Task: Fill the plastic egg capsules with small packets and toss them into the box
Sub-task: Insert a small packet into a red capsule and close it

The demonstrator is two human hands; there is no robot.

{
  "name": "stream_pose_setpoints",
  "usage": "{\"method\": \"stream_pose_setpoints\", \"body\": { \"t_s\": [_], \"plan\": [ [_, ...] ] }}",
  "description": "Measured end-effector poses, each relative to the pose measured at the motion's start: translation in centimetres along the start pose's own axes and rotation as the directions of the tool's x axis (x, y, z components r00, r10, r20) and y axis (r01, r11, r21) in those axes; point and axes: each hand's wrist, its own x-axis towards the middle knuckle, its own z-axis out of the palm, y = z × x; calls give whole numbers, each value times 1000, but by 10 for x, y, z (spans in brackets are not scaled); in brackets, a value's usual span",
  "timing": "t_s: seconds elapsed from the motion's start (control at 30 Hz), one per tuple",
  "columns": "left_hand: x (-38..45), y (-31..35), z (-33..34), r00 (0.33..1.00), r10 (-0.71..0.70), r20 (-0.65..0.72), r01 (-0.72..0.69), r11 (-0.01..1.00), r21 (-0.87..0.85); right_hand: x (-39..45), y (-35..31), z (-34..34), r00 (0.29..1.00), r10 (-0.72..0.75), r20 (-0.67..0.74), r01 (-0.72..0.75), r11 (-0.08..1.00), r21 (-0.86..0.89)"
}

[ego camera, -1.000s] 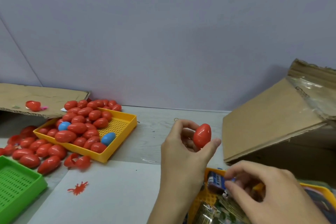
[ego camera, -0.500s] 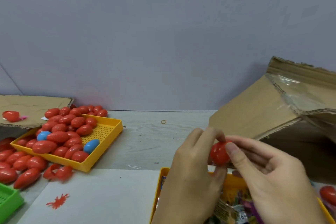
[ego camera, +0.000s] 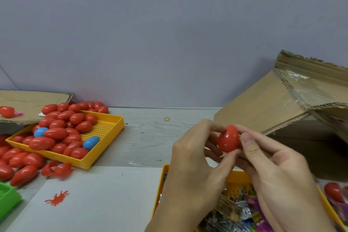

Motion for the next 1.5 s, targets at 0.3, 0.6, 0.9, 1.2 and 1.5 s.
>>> {"method": "stream_pose_setpoints", "body": {
  "t_s": [0.3, 0.6, 0.9, 1.2, 1.5],
  "plan": [
    [0, 3, 0, 997, -63, -46, 61, 997, -48, 2, 4, 0, 999, 15, 44, -16, 999, 34],
    [1, 5, 0, 913, -402, 71, 392, 813, -431, -1, 2, 2, 994, -106, -25, 105, 994, -34],
    [3, 2, 2, 844, -488, 221, 522, 655, -546, -5, -8, 8, 985, -169, -40, 163, 980, -115],
    [4, 1, 0, 736, -589, 333, 596, 331, -731, -9, -13, 11, 969, -209, -132, 185, 967, -174],
    [6, 1, -9, 719, -551, 424, 449, -98, -888, -7, -14, 8, 977, -146, -155, 127, 984, -128]
  ]
}}
